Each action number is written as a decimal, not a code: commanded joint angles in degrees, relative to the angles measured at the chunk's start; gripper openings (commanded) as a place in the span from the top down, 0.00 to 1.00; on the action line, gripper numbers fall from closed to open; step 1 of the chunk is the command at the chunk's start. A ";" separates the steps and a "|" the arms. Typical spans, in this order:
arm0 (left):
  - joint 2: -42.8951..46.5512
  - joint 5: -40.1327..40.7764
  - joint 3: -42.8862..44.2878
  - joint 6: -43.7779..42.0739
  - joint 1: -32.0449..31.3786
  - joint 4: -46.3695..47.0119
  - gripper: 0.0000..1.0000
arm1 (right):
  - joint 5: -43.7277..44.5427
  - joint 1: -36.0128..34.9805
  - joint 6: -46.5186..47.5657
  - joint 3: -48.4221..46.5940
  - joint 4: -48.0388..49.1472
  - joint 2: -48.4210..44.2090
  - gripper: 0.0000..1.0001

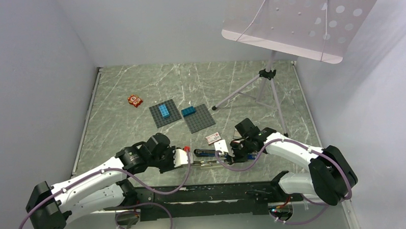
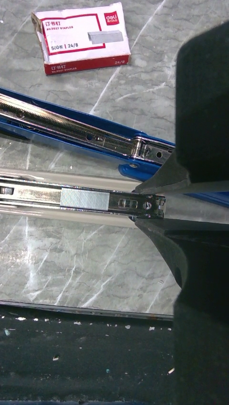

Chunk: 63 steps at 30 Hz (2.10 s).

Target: Load the staples into the stapler

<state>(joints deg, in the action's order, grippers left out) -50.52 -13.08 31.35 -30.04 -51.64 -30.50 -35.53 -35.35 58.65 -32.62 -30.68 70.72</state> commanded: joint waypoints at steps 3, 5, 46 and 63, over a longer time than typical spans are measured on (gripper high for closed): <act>3.01 -0.90 3.85 9.51 0.02 10.35 1.00 | -2.02 -0.77 -0.90 -1.29 -0.25 -0.10 0.90; 3.99 -1.08 3.52 10.96 0.01 12.14 1.00 | -2.44 -0.91 -0.99 -1.39 -0.34 0.09 0.91; 8.48 8.71 -3.40 36.82 -4.14 11.97 0.05 | -1.26 1.23 2.10 -3.37 -5.07 0.88 0.94; 1.79 25.85 -14.46 38.96 -24.62 33.20 0.04 | 2.50 15.04 21.33 -0.18 -22.99 -4.45 0.94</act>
<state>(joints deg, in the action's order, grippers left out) -47.09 2.98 21.65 9.91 -71.57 -8.82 -34.50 -22.41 72.12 -34.00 -47.18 68.64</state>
